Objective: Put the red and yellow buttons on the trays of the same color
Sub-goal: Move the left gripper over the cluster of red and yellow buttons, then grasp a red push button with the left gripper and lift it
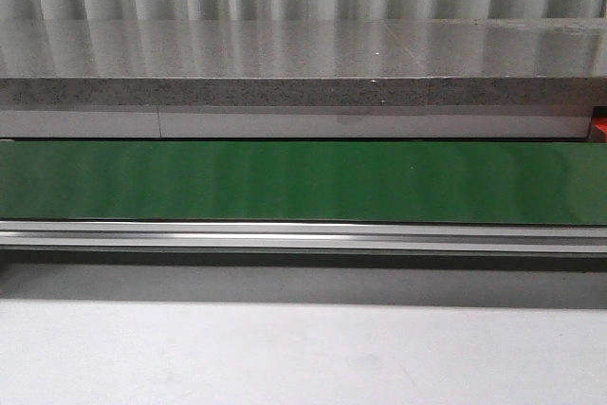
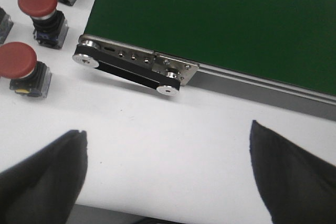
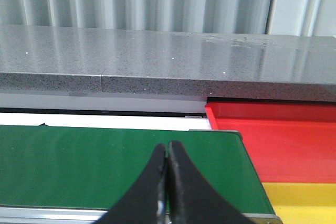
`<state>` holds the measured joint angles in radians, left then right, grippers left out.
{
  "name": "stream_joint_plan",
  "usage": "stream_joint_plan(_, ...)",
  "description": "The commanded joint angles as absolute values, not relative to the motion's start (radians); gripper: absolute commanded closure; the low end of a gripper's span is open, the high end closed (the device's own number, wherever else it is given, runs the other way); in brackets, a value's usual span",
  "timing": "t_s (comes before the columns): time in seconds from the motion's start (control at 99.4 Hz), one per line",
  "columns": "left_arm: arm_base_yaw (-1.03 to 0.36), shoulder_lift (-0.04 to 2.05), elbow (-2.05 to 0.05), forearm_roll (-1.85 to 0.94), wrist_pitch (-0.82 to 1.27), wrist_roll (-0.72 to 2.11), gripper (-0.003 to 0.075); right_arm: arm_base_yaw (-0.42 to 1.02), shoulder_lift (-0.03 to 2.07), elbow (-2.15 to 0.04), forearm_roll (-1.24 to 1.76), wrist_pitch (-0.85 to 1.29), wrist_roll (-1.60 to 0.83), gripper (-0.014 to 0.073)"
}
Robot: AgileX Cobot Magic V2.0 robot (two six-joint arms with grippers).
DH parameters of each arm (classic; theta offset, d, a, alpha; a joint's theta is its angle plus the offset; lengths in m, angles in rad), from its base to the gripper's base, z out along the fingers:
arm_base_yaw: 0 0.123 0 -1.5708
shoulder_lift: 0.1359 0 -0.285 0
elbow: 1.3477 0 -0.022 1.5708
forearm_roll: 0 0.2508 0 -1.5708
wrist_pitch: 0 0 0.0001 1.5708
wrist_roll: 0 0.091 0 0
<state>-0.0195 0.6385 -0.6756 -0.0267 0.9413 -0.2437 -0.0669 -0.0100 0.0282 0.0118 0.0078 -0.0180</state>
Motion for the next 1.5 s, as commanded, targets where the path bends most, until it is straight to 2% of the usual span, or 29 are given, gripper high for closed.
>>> stream_joint_plan(0.0, -0.017, 0.646, -0.711, -0.008, 0.894, -0.341, 0.0077, -0.07, -0.026, 0.012, 0.0, -0.072, -0.019, 0.0659)
stream_joint_plan(0.282, -0.006, 0.752, -0.698, 0.17, 0.848, -0.677, 0.0078, -0.07, -0.026, 0.012, 0.0, -0.072, -0.019, 0.0659)
stream_joint_plan(0.523, 0.123, 0.933, -0.698, 0.141, 0.779, -0.701, 0.0078, -0.07, -0.026, 0.012, 0.0, -0.072, -0.019, 0.0659)
stream_joint_plan(0.986, 0.407, 1.144, -0.698, 0.126, 0.641, -0.694, 0.0078, -0.07, -0.026, 0.012, 0.0, -0.072, -0.019, 0.0659)
stream_joint_plan(1.489, 0.433, 1.364, -0.762, 0.096, 0.531, -0.69, 0.0078, -0.07, -0.026, 0.012, 0.0, -0.072, -0.019, 0.0659)
